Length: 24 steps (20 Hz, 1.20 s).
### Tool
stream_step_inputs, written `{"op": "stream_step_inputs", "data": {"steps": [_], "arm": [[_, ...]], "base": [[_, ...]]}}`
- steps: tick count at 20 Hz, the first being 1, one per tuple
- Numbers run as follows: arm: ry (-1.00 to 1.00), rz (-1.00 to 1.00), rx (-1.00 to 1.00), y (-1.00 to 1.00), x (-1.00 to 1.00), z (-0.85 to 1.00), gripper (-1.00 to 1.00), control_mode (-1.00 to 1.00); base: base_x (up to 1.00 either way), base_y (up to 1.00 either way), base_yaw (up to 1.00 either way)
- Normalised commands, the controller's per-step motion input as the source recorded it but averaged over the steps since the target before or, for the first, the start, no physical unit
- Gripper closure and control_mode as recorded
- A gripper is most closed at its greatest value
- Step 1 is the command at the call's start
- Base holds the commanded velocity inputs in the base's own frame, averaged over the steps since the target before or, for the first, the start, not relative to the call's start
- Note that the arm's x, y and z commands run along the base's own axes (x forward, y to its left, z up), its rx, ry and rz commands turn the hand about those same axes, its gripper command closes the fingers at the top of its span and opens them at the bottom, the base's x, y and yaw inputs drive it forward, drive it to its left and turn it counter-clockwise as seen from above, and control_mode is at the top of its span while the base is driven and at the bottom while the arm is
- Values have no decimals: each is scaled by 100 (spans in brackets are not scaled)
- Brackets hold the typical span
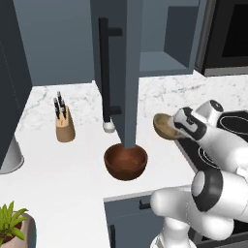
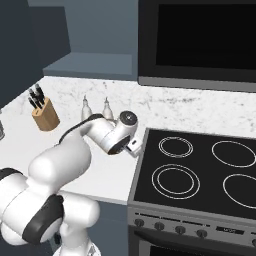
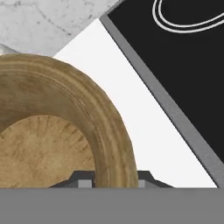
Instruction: Pick up the bowls on the counter and stack them on top of one another in the open cabinet. Place the smaller bowl on top of the larger bowl.
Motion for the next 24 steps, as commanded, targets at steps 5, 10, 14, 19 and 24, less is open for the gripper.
{"op": "stream_step_inputs", "data": {"steps": [5, 10, 14, 19, 24], "arm": [[-12, 7, -11, 81, -23, 69, 100, -100], [-2, 8, -23, 97, -18, 37, 100, -100], [1, 10, -22, 51, -22, 0, 100, -100], [3, 8, -10, 30, -8, -9, 100, -100], [2, 7, -5, 46, 0, -10, 100, -100]], "base": [[0, 0, 0], [0, 0, 0], [0, 0, 0], [0, 0, 0], [0, 0, 0]]}}
